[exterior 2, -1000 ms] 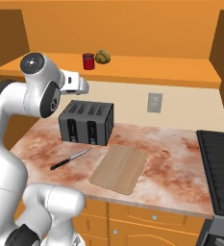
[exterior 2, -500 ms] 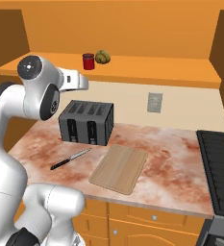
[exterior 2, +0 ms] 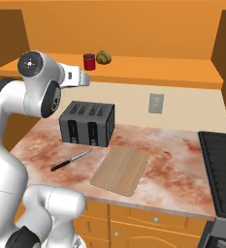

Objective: Pick the bread, place it on the cutting board, pick the jam, place it on the counter, and close the cabinet.

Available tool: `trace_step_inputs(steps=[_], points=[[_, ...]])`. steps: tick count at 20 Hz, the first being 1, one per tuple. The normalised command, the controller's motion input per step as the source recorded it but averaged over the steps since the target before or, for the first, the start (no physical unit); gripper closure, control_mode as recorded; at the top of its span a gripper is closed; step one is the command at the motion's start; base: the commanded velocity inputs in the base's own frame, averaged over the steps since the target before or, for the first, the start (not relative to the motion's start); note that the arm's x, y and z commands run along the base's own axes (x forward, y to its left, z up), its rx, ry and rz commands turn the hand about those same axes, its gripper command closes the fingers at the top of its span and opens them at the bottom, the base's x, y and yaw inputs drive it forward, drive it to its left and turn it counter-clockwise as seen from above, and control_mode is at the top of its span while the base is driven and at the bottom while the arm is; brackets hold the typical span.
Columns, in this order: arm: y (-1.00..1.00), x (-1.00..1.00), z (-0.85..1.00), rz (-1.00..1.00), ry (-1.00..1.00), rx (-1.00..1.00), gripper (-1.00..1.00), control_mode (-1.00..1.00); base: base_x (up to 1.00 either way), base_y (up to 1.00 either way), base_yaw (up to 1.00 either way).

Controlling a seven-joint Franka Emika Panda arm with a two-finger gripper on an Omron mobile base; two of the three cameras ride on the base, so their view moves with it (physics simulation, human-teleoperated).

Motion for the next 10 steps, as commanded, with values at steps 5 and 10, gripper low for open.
trace_step_inputs(steps=[5,10], points=[[0.0,0.05,0.21,-0.04,0.0,0.07,-1.0,-1.0,0.0,0.0,0.0],[0.0,0.23,0.11,-0.05,0.0,0.03,-1.0,-1.0,0.0,0.0,0.0]])
